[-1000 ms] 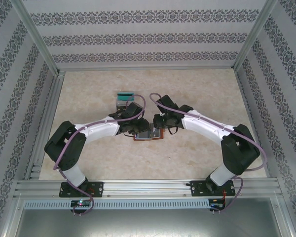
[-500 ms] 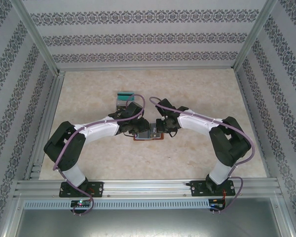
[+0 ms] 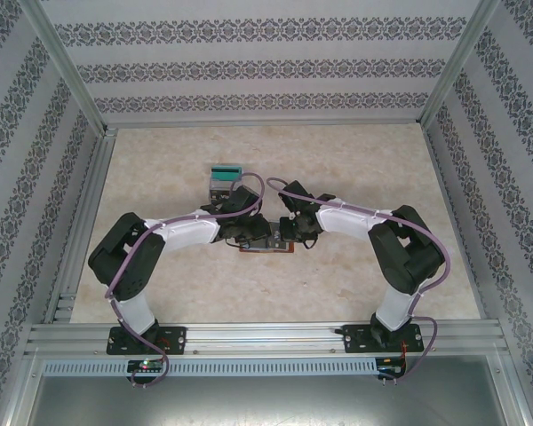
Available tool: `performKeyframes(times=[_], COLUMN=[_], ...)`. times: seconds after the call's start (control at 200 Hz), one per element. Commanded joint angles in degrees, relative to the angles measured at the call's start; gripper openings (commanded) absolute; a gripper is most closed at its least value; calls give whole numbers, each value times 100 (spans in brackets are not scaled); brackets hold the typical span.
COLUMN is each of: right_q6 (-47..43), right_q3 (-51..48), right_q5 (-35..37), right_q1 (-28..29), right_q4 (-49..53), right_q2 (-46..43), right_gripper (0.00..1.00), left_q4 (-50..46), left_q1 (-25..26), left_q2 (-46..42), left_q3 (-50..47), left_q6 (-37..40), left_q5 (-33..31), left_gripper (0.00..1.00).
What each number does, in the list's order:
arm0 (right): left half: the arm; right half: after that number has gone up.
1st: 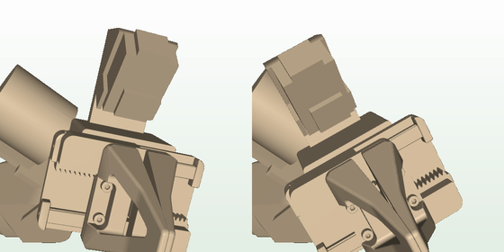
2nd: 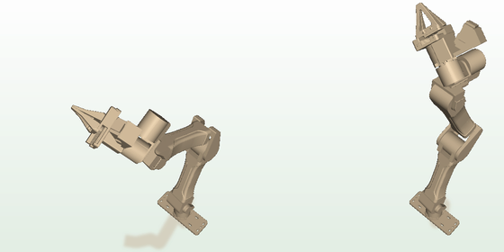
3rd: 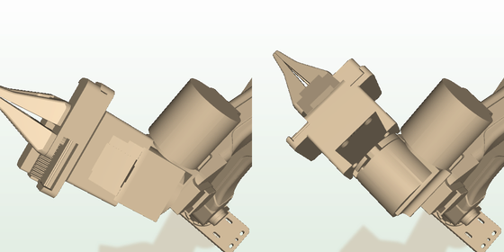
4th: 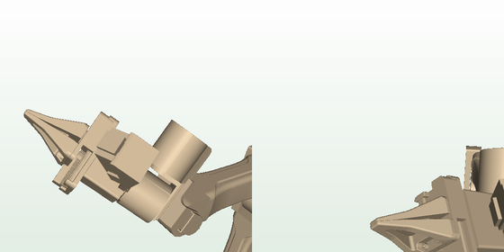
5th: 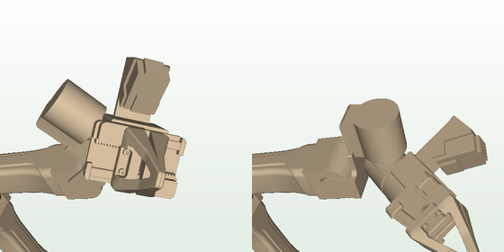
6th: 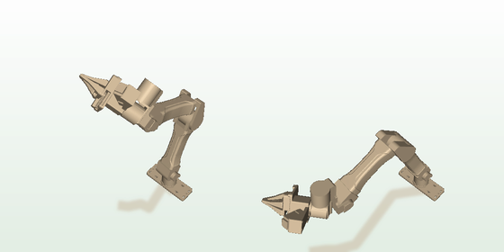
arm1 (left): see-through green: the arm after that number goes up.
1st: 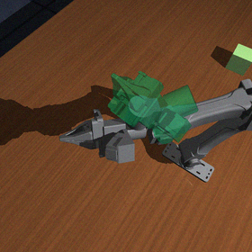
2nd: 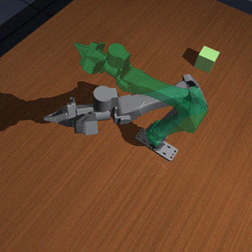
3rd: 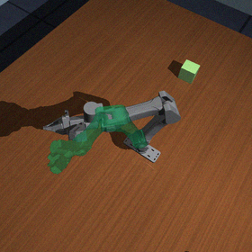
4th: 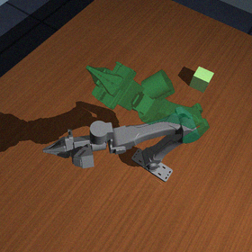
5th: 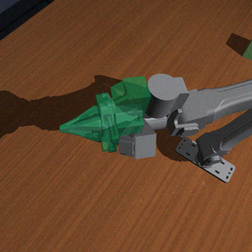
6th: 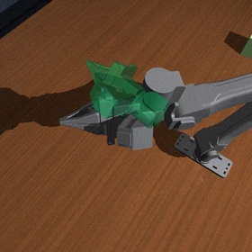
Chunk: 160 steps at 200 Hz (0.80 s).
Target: Take the credit cards out of the card holder
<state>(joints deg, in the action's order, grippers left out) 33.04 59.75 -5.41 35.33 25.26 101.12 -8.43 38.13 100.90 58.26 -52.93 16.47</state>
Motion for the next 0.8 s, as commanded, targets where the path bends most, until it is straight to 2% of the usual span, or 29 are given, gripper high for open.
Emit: performKeyframes(times=[0.0, 0.41, 0.794], right_q6=[19, -8, 1], right_q3=[-81, -135, -218], right_q5=[-39, -126, -241], right_q1=[-79, -98, -145], right_q4=[-33, -90, -187], right_q2=[57, 57, 79], right_gripper=[9, 9, 10], left_q4=[141, 1033, 1396], left_q1=[-34, -108, -139], left_q2=[96, 227, 313], left_q3=[-50, -426, -558], left_q6=[-68, -347, -453], left_q5=[-12, 413, 624], left_gripper=[21, 20, 20])
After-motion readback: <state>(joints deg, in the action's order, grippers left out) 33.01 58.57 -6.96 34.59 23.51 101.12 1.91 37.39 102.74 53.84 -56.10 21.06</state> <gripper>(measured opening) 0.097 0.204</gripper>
